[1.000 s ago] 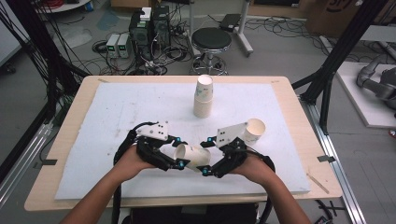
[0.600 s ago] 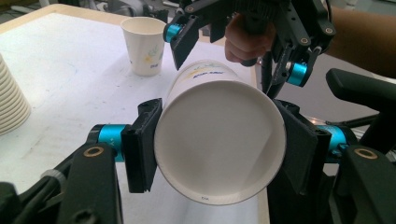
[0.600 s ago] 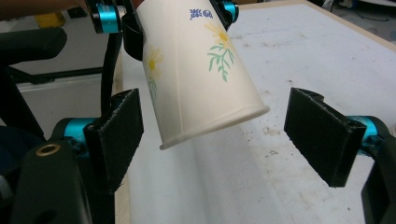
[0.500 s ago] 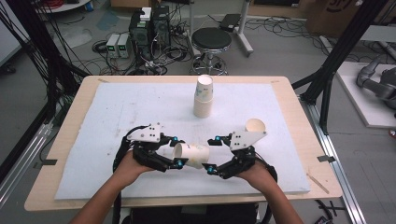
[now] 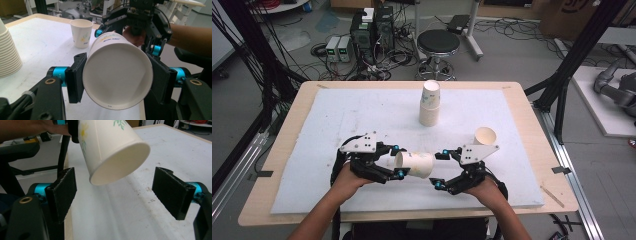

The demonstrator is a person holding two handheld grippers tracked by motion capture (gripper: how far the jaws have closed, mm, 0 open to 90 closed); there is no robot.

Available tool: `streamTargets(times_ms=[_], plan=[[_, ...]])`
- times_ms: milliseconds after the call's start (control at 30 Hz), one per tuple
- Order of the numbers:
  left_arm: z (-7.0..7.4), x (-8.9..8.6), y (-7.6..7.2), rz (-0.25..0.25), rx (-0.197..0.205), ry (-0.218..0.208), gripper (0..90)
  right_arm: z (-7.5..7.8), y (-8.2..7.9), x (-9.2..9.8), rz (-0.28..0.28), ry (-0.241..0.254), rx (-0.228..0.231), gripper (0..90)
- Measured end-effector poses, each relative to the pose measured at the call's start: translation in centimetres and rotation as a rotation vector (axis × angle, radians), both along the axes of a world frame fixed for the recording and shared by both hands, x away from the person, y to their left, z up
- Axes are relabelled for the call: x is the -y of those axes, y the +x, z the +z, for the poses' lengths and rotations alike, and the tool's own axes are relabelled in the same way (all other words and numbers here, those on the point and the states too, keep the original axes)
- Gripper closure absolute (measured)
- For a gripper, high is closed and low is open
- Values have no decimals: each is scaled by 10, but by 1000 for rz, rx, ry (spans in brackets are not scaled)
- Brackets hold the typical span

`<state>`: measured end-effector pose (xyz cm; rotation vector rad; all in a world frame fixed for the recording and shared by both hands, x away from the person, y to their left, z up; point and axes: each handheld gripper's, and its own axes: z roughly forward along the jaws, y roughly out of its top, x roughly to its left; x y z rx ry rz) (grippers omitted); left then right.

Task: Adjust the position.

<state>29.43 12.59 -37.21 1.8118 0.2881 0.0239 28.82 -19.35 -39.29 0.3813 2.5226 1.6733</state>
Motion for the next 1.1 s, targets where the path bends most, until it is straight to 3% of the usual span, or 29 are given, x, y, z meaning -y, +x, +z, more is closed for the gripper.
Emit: streamTargets(times_ms=[567,700,1100], plan=[[-3,4,-3,-74,-2,-51,373,-8,4,-11,74,52,-48,204],[-4,2,-3,-82,-4,-75,373,-9,6,-12,102,78,-54,247],[-10,-4,-4,-93,18,-117,372,-9,6,-12,131,104,-19,329]])
